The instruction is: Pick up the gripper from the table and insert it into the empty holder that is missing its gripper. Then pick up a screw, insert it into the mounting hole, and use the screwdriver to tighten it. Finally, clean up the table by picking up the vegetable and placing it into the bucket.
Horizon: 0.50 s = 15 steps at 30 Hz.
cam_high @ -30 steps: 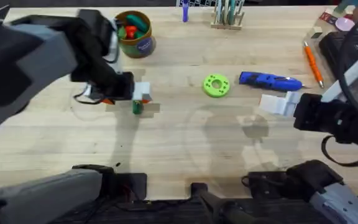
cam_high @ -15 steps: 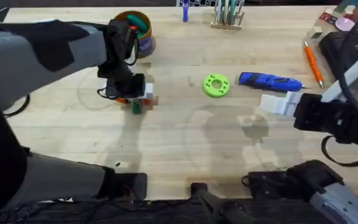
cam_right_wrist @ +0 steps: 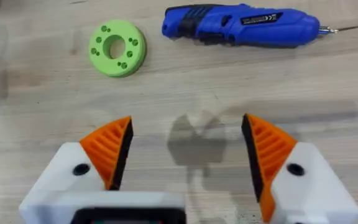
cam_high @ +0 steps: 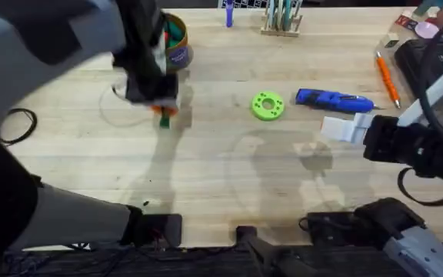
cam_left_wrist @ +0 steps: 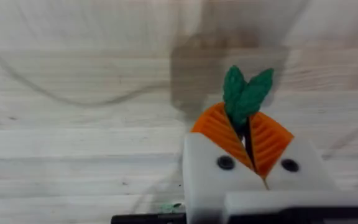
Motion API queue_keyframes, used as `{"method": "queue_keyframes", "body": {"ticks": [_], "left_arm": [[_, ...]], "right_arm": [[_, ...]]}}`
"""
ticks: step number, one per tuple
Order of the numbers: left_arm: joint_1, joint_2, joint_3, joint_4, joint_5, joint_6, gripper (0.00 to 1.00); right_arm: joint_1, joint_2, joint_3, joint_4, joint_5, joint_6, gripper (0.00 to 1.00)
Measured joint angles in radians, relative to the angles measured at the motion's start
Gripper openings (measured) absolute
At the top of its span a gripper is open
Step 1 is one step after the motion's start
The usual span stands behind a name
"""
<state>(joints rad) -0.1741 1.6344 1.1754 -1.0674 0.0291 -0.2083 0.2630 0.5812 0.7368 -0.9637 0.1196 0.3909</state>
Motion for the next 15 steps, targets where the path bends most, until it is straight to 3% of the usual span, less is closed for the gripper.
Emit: {"method": "queue_keyframes", "body": {"ticks": [8, 15], "left_arm": [[0.000, -0.031, 0.329, -0.015, -0.029, 0.058, 0.009], [0.002, -0.029, 0.370, 0.176, -0.059, 0.135, 0.009]], "right_arm": [[0.000, 0.000, 0.000, 0.000, 0.000, 0.002, 0.992], [0.000, 0.000, 0.000, 0.000, 0.000, 0.003, 0.992]]}}
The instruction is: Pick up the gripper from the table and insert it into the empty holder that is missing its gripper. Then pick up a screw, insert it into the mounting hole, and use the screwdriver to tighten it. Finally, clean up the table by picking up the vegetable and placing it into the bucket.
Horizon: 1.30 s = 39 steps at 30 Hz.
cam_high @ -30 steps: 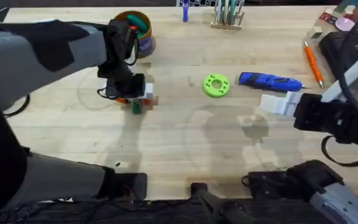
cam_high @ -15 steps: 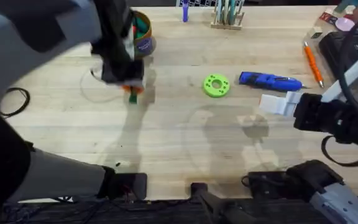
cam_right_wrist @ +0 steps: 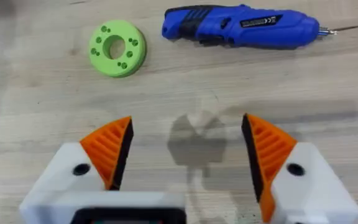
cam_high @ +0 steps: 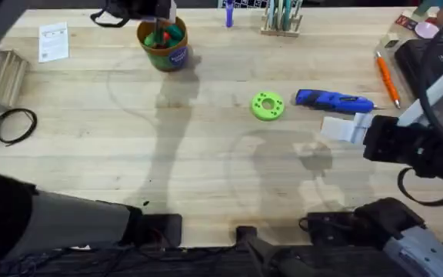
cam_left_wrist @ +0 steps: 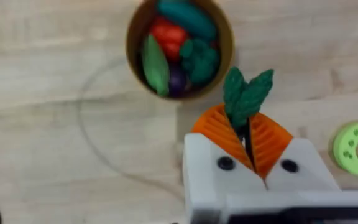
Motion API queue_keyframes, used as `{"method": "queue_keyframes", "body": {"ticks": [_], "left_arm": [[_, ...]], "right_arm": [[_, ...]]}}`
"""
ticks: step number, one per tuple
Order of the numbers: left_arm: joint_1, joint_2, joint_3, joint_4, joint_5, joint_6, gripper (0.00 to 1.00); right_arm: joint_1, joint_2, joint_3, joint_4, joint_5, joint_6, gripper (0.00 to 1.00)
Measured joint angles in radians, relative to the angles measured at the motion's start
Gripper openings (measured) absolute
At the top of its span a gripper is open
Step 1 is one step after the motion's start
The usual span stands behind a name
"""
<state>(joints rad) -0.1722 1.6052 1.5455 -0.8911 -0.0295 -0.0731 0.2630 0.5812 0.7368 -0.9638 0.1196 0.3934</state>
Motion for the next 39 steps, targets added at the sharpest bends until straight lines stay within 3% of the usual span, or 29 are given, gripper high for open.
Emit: {"method": "queue_keyframes", "body": {"ticks": [9, 17, 18, 23, 24, 31, 39], "left_arm": [[0.004, 0.148, 0.000, 0.252, -0.021, 0.049, 0.009], [0.020, 0.200, 0.000, 0.259, -0.052, 0.067, 0.011], [0.022, 0.200, 0.000, 0.255, -0.056, 0.073, 0.120], [0.023, 0.200, 0.000, 0.228, -0.066, 0.073, 0.916], [0.023, 0.200, 0.000, 0.219, -0.067, 0.072, 0.964], [0.023, 0.158, 0.000, 0.095, -0.066, 0.071, 0.985], [0.023, -0.056, -0.003, -0.132, -0.035, 0.066, 0.985]], "right_arm": [[0.000, 0.000, 0.000, 0.000, 0.000, 0.000, 0.992], [0.000, 0.000, 0.000, 0.000, 0.000, 0.000, 0.992], [0.000, 0.000, 0.000, 0.000, 0.000, 0.000, 0.992], [0.000, 0.000, 0.000, 0.000, 0.000, 0.000, 0.992], [0.000, 0.000, 0.000, 0.000, 0.000, 0.000, 0.994], [0.000, 0.000, 0.000, 0.000, 0.000, 0.000, 0.992], [0.000, 0.000, 0.000, 0.000, 0.000, 0.000, 0.992]]}}
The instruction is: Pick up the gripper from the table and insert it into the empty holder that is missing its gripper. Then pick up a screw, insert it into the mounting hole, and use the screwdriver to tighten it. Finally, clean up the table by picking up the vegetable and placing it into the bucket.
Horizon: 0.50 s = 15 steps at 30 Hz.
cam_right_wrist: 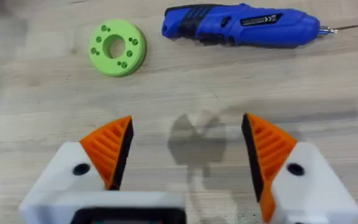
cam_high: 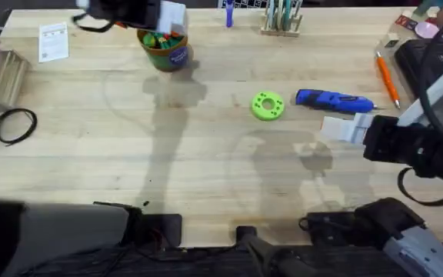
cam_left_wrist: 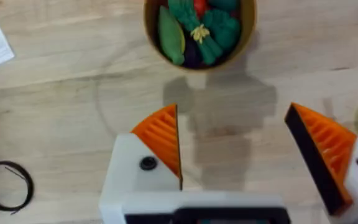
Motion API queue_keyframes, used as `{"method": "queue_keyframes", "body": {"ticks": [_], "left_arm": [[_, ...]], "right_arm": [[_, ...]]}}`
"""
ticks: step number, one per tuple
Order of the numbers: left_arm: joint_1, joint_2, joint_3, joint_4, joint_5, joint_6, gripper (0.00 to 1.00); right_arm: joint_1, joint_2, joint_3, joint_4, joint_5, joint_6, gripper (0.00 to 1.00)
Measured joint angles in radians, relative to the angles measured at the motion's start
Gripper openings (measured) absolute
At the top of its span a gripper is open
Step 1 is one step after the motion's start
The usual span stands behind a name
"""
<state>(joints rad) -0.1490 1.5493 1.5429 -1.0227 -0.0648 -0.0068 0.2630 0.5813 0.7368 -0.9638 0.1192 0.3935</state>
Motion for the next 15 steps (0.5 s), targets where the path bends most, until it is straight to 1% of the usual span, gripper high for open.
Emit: {"method": "queue_keyframes", "body": {"ticks": [2, 4, 9, 11, 15], "left_arm": [[0.000, -0.052, -0.022, -0.018, 0.011, -0.001, 0.985], [0.000, -0.109, -0.074, -0.021, 0.027, -0.001, 0.985], [0.000, -0.242, -0.278, -0.005, 0.072, -0.019, 0.986], [0.000, -0.294, -0.368, 0.018, 0.103, -0.026, 0.986], [0.000, -0.370, -0.489, 0.038, 0.154, -0.032, 0.987]], "right_arm": [[0.000, 0.000, 0.000, 0.000, 0.000, 0.000, 0.992], [0.000, 0.000, 0.000, -0.002, 0.000, 0.000, 0.992], [0.000, 0.000, 0.000, -0.010, 0.000, 0.000, 0.994], [0.000, 0.000, 0.000, -0.010, 0.000, 0.000, 0.992], [0.000, 0.000, 0.000, -0.010, 0.000, 0.000, 0.992]]}}
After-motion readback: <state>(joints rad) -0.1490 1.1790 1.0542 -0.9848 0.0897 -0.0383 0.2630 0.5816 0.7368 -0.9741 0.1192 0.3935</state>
